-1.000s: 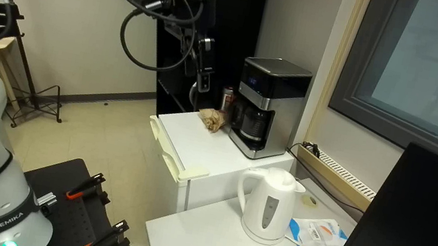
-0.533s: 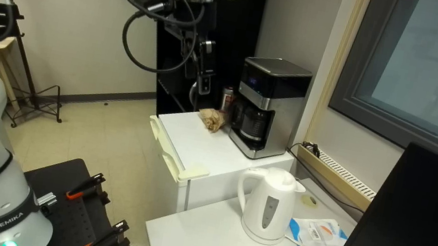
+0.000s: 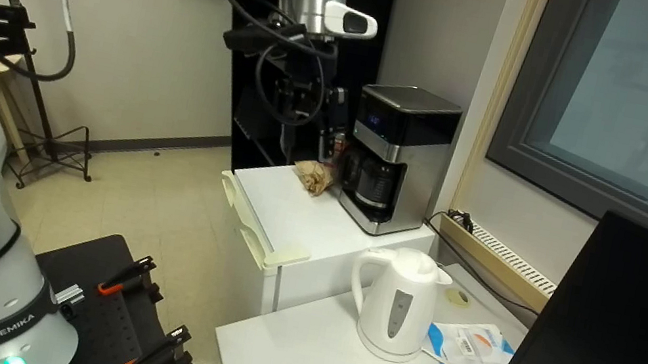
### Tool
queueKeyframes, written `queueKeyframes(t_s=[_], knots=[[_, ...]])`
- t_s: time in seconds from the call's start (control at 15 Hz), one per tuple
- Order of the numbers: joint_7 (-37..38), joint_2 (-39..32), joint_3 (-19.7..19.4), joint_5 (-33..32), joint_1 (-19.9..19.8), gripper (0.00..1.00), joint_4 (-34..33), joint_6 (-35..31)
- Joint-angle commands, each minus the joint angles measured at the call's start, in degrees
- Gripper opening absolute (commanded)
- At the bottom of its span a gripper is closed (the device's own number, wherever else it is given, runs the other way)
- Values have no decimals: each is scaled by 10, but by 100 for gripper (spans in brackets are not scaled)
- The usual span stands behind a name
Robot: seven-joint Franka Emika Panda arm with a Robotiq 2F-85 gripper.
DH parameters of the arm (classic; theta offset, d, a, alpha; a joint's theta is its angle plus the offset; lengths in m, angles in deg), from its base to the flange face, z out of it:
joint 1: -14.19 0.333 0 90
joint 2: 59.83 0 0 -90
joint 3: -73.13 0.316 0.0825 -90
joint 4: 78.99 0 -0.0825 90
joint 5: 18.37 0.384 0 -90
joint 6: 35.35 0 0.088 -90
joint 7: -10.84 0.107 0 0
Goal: Press a button on the right side of the coffee machine
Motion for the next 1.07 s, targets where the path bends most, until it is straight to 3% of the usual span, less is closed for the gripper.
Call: queueKeyframes(t_s=[0.0, 0.07, 0.13, 0.27, 0.53, 0.8, 0.87, 1.0], knots=[[-40, -89, 13, -54, 17, 100, -57, 6], [-47, -108, 18, -72, 21, 100, -68, 8], [-46, -125, 25, -97, 24, 75, -75, 0], [-43, -161, 37, -149, 31, 68, -94, -4], [-32, -217, 53, -256, 48, 37, -118, -44], [-26, -256, 55, -317, 61, 6, -132, -119], [-25, -264, 54, -326, 62, 1, -136, -137], [-23, -275, 53, -329, 63, 0, -138, -189]])
